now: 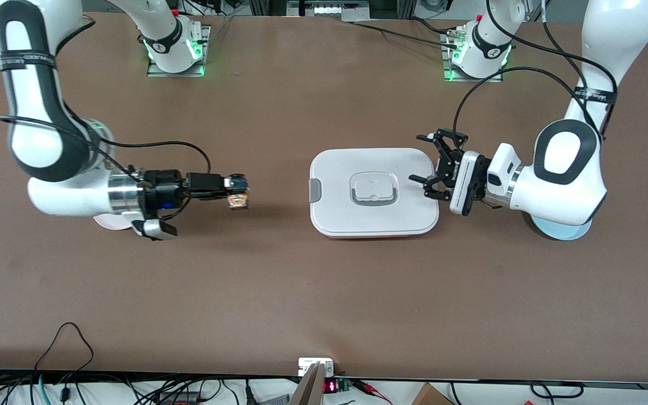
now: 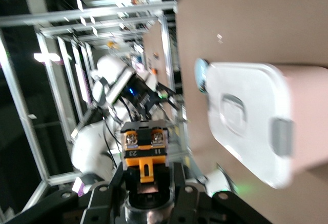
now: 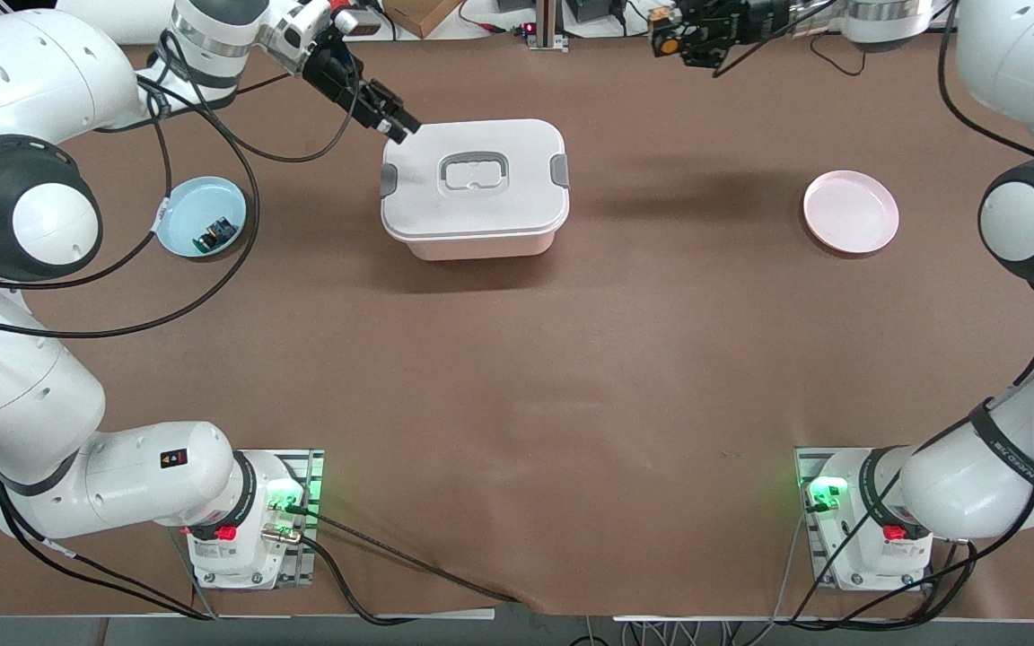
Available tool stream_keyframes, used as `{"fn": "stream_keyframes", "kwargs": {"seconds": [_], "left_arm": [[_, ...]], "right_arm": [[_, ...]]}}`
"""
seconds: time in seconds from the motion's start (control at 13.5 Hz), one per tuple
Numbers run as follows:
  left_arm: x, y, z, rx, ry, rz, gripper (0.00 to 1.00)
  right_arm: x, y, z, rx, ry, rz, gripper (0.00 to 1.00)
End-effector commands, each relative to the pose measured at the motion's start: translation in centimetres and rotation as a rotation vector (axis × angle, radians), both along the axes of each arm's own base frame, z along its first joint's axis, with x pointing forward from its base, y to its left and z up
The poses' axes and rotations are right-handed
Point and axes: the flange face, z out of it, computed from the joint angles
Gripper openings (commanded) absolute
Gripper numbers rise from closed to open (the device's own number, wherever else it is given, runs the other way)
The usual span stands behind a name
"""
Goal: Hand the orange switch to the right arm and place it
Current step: 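Open the left gripper and pull the switch away with the right gripper, then carry the switch over the white plate while the left gripper withdraws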
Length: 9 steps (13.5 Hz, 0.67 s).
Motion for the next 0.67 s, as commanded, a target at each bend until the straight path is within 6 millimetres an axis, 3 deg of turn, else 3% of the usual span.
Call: {"fn": "stream_keyframes", "kwargs": {"seconds": [0.0,0.3,0.59], "left_arm": [[0.0,2.4,1.8,0.246,0.112,0.000,1.00],[0.6,4.4,5.0,0.670,0.271,0.108,1.00],[1.5,7.5,8.8,0.980,0.312,0.290,1.00]], "right_arm": [[0.1,-3.4,2.5,-0.126,0.024,0.063,0.00],[-2.4,-7.5,6.3,-0.463,-0.054,0.163,0.00],[-4.2,-11.2,8.0,-0.873,-0.150,0.244,0.00]]}}
